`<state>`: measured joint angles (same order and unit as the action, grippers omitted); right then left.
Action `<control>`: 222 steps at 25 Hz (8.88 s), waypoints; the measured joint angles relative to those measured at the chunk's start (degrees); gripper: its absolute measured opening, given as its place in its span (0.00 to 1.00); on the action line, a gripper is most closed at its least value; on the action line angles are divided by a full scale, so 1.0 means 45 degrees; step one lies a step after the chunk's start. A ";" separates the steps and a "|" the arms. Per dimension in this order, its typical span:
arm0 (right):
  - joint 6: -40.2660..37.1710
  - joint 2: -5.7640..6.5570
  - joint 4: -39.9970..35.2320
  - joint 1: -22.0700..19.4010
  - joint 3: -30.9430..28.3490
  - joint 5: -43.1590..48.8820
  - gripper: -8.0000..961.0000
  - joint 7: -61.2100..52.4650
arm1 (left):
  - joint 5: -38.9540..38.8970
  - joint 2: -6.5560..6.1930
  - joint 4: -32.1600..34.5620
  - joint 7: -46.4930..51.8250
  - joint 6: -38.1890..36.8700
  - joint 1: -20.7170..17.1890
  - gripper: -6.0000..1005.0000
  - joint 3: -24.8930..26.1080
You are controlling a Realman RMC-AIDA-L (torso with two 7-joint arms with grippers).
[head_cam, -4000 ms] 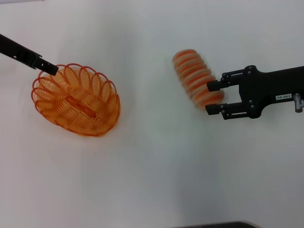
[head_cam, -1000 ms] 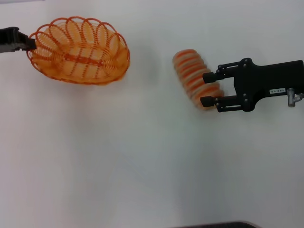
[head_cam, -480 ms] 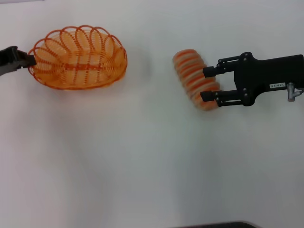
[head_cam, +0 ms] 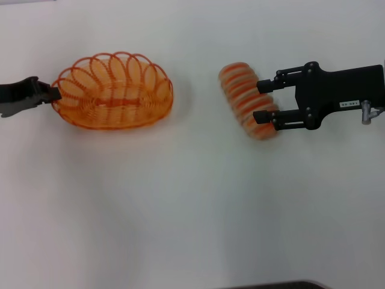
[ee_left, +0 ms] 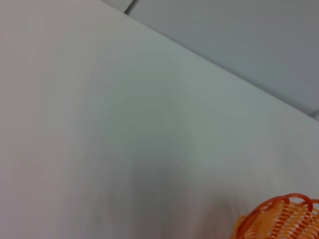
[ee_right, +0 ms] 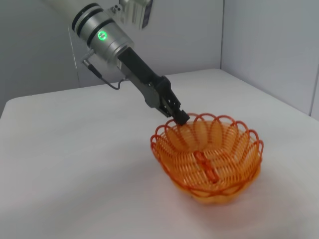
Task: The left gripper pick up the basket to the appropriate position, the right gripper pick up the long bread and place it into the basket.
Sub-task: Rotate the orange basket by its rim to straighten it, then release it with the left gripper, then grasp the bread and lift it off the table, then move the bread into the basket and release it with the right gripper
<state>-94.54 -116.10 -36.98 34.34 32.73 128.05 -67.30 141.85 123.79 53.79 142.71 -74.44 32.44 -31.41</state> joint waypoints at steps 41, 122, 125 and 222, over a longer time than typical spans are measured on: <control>0.1183 -0.0082 0.0664 -0.0067 -0.0662 -0.0977 0.67 -0.0312 | -0.4282 -0.0809 -0.1051 -1.3086 -0.2036 -0.1031 0.76 0.0878; 0.2988 -0.0616 -0.0827 0.5304 0.5409 0.7494 0.96 -2.0183 | -0.3160 -0.0751 -0.2105 -1.5601 -0.3540 -0.1056 0.76 -0.0011; 0.3160 -0.0631 -0.0484 0.5462 0.5627 0.7513 0.95 -2.0194 | -0.3160 -0.0751 -0.2095 -1.5602 -0.3555 -0.1016 0.76 -0.0022; 0.6951 -0.1078 0.1321 0.7636 1.0133 -0.0108 0.27 -0.6495 | -0.3181 -0.0520 -0.2220 -1.5954 -0.4665 -0.1525 0.76 -0.0085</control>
<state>-63.27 -120.95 -31.03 68.70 78.33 127.56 -96.53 127.53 121.45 43.80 70.92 -95.43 25.57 -31.80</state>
